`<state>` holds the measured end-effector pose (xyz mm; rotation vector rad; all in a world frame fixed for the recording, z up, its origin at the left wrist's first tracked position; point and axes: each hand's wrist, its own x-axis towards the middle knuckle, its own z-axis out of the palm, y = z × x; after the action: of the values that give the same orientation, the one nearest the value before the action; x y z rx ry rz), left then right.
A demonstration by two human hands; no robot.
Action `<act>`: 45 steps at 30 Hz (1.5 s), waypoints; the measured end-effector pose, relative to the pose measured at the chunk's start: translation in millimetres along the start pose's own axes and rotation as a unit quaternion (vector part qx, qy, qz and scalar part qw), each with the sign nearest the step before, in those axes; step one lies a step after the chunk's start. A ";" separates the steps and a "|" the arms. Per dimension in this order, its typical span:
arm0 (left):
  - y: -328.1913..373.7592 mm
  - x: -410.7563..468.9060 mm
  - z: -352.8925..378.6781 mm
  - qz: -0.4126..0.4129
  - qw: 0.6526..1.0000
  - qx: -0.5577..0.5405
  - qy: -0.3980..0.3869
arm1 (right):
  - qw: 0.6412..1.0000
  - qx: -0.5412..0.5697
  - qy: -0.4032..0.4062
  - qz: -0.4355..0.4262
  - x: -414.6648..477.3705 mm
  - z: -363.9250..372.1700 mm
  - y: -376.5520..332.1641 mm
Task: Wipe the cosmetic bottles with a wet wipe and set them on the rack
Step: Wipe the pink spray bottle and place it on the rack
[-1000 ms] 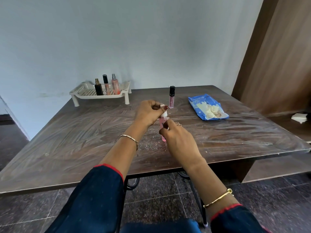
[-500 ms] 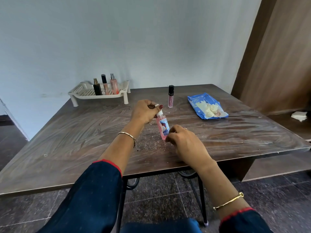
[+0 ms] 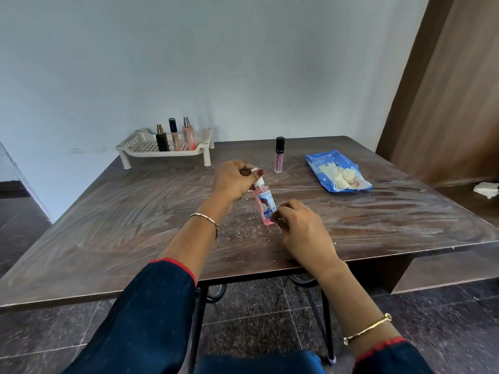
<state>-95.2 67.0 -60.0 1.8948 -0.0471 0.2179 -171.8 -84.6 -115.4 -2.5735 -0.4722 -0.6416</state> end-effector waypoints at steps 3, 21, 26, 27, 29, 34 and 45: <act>-1.0 0.2 0.7 0.002 1.000 0.004 0.003 | 1.000 -0.010 -0.010 -0.026 -0.4 4.5 -9.3; -11.9 -6.4 -24.5 0.018 0.980 -0.145 -0.134 | 0.981 0.173 0.019 0.087 2.5 5.4 3.1; -13.1 -16.3 -32.1 0.036 0.965 -0.186 -0.182 | 0.934 0.313 0.047 0.168 8.6 5.9 -4.8; -13.2 -18.5 -33.2 0.038 0.963 -0.192 -0.188 | 0.929 0.322 0.061 0.172 10.7 5.4 -6.4; -13.8 -21.2 -34.8 0.041 0.958 -0.203 -0.200 | 0.925 0.328 0.090 0.172 14.9 3.6 -10.9; -13.2 -25.4 -35.7 0.047 0.952 -0.214 -0.213 | 0.944 0.271 0.145 0.121 17.3 -0.7 -23.9; -7.4 -26.7 -22.2 0.049 0.964 -0.191 -0.180 | 0.977 0.057 0.163 -0.126 12.1 1.4 -30.7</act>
<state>-123.2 88.3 -64.7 1.5261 -0.4027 -0.0711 -174.1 -55.4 -100.2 -2.2592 -0.7049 -1.0714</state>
